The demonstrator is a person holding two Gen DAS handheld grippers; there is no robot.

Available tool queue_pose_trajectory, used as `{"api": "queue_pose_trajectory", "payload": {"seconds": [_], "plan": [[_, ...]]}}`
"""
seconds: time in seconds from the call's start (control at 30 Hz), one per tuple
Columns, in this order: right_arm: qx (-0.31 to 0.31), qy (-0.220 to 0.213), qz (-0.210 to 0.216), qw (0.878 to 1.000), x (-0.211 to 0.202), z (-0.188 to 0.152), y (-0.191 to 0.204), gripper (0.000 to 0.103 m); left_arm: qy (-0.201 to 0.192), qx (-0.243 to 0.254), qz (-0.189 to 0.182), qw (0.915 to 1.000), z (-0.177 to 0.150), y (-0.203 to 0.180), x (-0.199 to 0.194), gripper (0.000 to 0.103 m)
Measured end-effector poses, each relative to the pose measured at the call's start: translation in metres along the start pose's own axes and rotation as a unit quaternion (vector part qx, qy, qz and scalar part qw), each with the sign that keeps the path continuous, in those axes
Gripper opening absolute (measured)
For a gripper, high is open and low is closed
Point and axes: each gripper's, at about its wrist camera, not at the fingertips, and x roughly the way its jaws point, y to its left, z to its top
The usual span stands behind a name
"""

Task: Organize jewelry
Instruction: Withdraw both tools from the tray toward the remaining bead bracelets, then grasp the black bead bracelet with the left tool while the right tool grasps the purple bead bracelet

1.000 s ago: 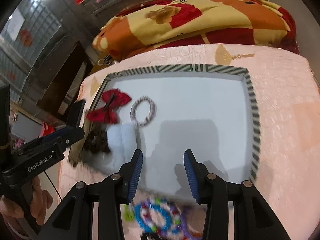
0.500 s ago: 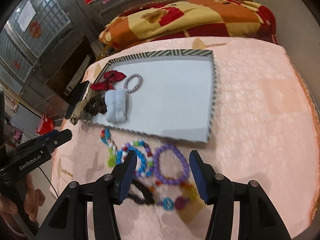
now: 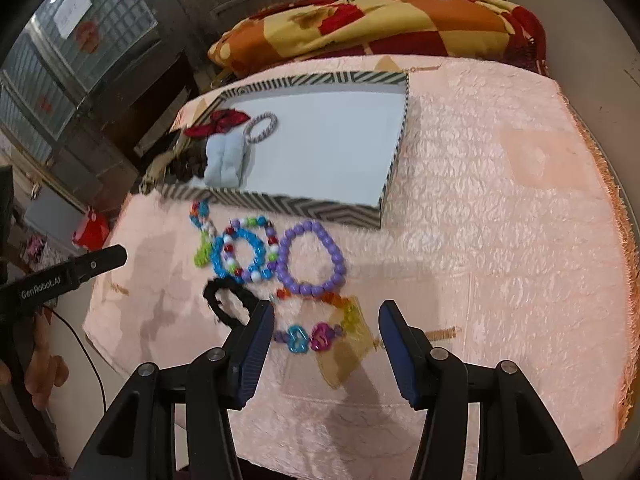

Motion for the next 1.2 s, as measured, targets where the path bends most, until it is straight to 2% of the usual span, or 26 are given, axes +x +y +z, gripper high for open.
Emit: {"api": "queue_pose_trajectory", "payload": {"seconds": [0.13, 0.37, 0.53, 0.67, 0.7, 0.73, 0.77, 0.87, 0.93, 1.17, 1.2], "plan": [[-0.011, 0.009, 0.004, 1.0, 0.006, -0.006, -0.006, 0.052, 0.018, -0.005, -0.013, 0.9997, -0.008, -0.007, 0.012, 0.05], [0.023, 0.019, 0.0, 1.0, 0.012, -0.008, -0.028, 0.052, 0.047, 0.018, -0.054, 0.9973, -0.02, -0.038, 0.033, 0.05], [0.012, 0.026, 0.0, 1.0, 0.015, -0.007, -0.027, 0.052, 0.071, 0.024, -0.062, 0.9953, -0.021, -0.058, 0.057, 0.05], [0.002, 0.029, -0.001, 1.0, 0.021, 0.0, -0.022, 0.052, 0.066, 0.029, -0.049, 0.9962, -0.021, -0.067, 0.071, 0.05], [-0.001, 0.026, -0.001, 1.0, 0.023, 0.003, -0.021, 0.052, 0.072, 0.03, -0.045, 0.9959, -0.021, -0.068, 0.076, 0.042], [-0.003, 0.024, -0.003, 1.0, 0.025, 0.006, -0.02, 0.052, 0.077, 0.027, -0.048, 0.9955, -0.022, -0.067, 0.08, 0.022], [-0.002, 0.022, -0.005, 1.0, 0.028, 0.01, -0.02, 0.052, 0.087, 0.025, -0.052, 0.9946, -0.022, -0.066, 0.084, 0.018], [-0.005, 0.025, -0.004, 1.0, 0.041, 0.021, -0.018, 0.05, 0.083, 0.029, -0.054, 0.9947, -0.023, -0.062, 0.081, 0.012], [-0.014, 0.031, -0.011, 0.999, 0.052, 0.028, -0.014, 0.041, 0.078, 0.032, -0.05, 0.9952, -0.023, -0.057, 0.077, 0.009], [-0.044, 0.049, -0.024, 0.998, 0.084, 0.037, 0.0, 0.029, 0.062, 0.05, -0.049, 0.9956, -0.026, -0.047, 0.058, 0.008], [-0.05, 0.048, -0.029, 0.997, 0.086, 0.036, 0.001, 0.024, 0.061, 0.05, -0.052, 0.9956, -0.026, -0.045, 0.055, 0.008]]}}
